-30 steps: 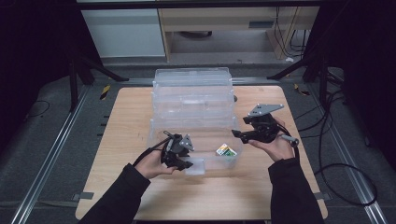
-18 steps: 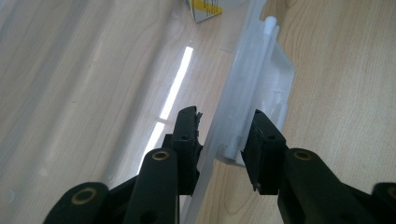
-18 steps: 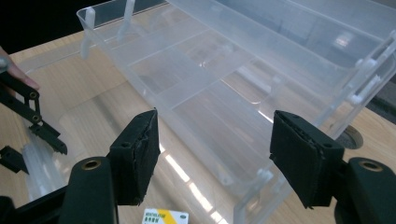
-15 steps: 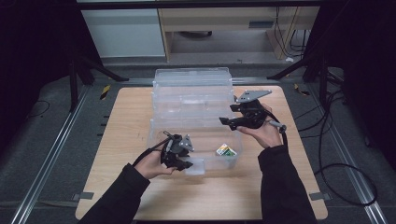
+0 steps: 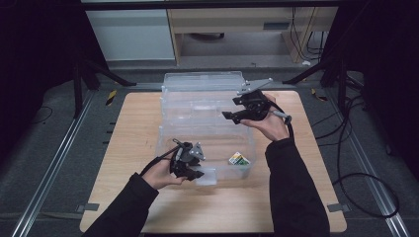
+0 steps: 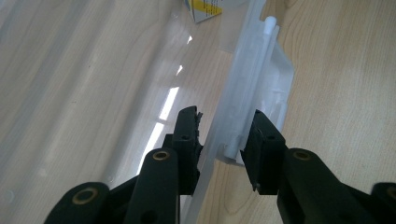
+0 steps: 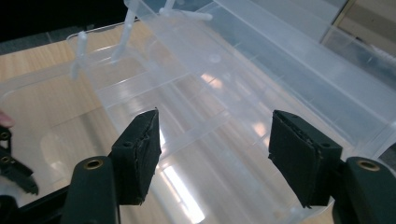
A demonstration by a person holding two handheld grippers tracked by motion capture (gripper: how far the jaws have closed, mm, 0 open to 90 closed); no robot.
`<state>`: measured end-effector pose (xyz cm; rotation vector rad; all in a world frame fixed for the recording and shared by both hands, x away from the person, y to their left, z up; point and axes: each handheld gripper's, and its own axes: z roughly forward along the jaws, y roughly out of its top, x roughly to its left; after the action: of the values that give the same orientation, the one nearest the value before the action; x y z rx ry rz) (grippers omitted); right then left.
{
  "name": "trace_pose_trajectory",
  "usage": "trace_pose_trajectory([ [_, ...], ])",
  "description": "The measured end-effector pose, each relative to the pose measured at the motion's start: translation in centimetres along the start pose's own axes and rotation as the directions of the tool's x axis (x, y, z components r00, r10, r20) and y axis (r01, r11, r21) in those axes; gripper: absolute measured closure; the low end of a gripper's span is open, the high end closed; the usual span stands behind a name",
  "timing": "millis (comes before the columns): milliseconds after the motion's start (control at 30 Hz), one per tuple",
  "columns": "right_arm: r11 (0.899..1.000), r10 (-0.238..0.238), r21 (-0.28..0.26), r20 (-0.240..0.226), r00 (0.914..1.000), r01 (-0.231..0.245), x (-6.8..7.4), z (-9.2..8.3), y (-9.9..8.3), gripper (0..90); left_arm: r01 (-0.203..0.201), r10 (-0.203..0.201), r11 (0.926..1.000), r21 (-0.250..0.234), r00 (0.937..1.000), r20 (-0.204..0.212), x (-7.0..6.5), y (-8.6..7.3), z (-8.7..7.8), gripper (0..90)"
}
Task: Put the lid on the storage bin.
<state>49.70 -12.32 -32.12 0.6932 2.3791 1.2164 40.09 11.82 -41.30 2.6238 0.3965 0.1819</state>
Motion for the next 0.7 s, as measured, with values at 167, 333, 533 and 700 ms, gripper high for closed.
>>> trace_pose_trajectory([
  [167, 1.0, -0.02, 0.002, -0.002, 0.9998, 0.02, -0.6, 0.8, 1.3, 34.9, 0.002, -0.002, 1.0, -0.001, 1.0, 0.002, 0.0, 0.0, 0.0, 67.8],
  [333, 0.999, -0.045, 0.027, -0.004, 0.999, 0.045, -1.1, 1.6, 2.0, 35.3, 0.0, 0.0, 1.0, -0.001, 1.0, 0.005, 0.1, 0.0, 0.0, 67.9],
  [533, 0.997, -0.064, 0.05, -0.034, 0.9974, 0.065, -1.6, 2.8, 2.5, 36.8, 0.002, -0.002, 1.0, -0.001, 1.0, 0.004, 0.0, 0.0, 0.0, 68.0],
  [700, 0.996, -0.062, 0.066, -0.063, 0.9961, 0.066, -2.3, 4.0, 3.0, 38.1, -0.004, 0.004, 1.0, -0.001, 1.0, 0.004, 0.0, 0.0, 0.0, 68.1],
])
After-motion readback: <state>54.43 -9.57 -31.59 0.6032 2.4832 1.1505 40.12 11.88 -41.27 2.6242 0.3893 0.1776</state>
